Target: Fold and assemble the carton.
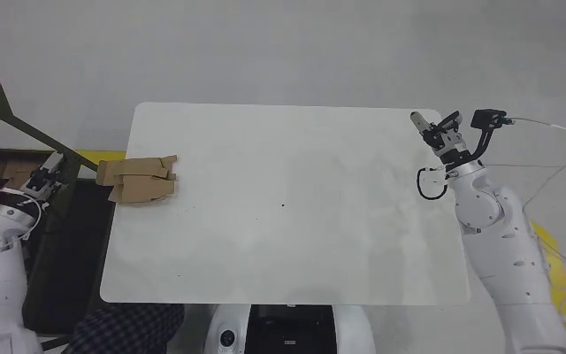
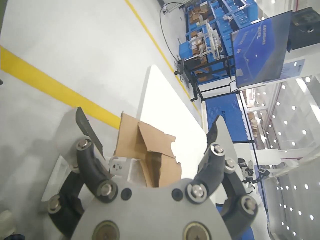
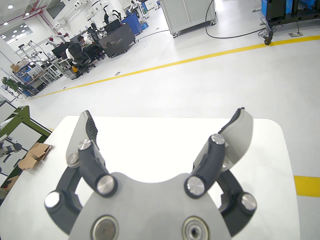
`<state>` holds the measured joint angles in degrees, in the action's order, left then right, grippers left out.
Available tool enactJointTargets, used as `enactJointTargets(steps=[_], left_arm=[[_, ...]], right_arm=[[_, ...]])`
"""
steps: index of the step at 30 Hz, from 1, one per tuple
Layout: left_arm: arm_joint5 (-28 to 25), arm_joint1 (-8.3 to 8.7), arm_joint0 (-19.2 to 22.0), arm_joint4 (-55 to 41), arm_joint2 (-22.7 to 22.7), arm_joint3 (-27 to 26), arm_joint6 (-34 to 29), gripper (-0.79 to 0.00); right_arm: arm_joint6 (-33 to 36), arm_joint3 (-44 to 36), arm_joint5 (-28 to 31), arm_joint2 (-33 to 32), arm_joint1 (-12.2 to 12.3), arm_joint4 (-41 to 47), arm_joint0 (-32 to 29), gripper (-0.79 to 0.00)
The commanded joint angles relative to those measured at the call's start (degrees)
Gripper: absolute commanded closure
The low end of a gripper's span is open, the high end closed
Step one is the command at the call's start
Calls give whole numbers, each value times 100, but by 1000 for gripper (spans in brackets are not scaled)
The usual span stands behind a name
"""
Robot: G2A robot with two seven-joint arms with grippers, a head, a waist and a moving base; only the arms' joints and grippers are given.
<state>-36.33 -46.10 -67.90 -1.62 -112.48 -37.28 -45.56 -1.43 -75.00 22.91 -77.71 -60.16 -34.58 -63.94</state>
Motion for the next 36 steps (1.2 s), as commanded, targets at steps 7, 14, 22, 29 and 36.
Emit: enactJointTargets(steps=[7,14,22,29,36], left_arm=[[77,67,637,662,370,782,-134,-785],[0,40,1088,1000,734,1281,-228,-785],[57,-80,1529,1032,1085,1653,-302,-785],[83,-184,1720,1182,1370,1818,-169,-400],[62,-191,1812,1119,1438,1972,-179,-271]], right_arm=[[0,0,0,0,0,0,0,-785],[0,0,0,0,0,0,0,-785],[0,0,0,0,0,0,0,-785],[0,0,0,0,0,0,0,-785],[0,0,0,0,0,0,0,-785]])
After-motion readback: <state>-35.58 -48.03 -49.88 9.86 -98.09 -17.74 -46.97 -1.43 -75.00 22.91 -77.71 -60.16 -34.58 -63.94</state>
